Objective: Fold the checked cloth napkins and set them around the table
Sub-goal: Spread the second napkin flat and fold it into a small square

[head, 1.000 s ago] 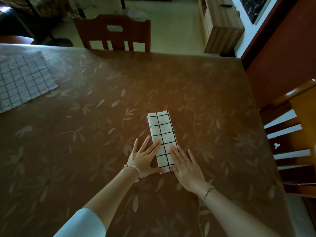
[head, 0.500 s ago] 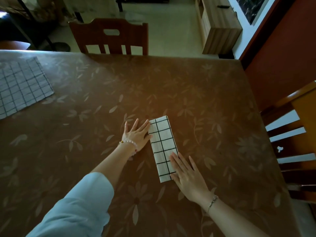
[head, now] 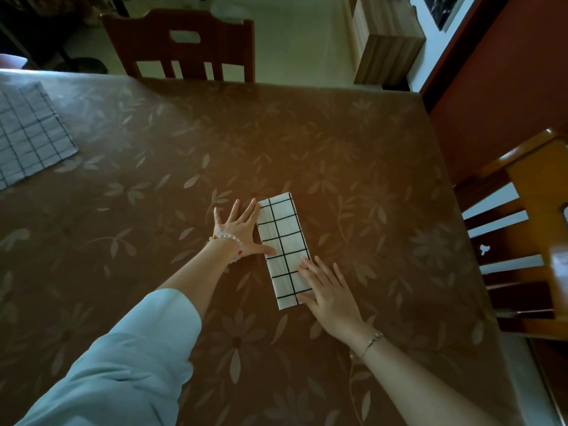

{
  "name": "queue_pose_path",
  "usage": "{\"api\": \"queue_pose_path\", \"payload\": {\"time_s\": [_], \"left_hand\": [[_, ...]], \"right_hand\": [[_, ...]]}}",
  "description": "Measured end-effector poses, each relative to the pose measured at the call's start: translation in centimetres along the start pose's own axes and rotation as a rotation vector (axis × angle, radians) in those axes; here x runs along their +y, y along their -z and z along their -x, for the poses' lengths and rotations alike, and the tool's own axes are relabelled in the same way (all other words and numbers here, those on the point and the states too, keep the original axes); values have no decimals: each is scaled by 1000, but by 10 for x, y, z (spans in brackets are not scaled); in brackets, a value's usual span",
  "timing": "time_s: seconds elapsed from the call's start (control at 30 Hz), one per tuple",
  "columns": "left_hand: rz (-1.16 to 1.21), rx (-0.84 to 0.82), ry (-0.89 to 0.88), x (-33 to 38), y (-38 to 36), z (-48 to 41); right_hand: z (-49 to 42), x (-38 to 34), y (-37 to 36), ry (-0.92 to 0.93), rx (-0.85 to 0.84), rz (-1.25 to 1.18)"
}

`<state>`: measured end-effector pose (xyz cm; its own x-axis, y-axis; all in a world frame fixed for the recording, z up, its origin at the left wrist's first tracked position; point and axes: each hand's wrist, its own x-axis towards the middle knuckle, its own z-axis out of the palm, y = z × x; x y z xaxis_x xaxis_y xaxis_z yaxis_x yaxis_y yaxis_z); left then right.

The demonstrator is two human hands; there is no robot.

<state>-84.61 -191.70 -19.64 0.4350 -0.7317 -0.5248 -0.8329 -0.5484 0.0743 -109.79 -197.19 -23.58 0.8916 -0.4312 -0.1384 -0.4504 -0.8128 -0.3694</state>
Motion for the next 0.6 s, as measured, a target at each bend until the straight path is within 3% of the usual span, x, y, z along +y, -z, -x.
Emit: {"api": "queue_pose_path", "payload": {"time_s": [0.2, 0.43, 0.6], "left_hand": [[-3, 95, -32, -2, -4, 3], [116, 500, -254, 43, -44, 68], [58, 517, -371, 61, -99, 110]], "right_hand": [[11, 21, 9, -62, 37, -66], [12, 18, 11, -60, 31, -1], [10, 11, 13, -6, 108, -7]]}}
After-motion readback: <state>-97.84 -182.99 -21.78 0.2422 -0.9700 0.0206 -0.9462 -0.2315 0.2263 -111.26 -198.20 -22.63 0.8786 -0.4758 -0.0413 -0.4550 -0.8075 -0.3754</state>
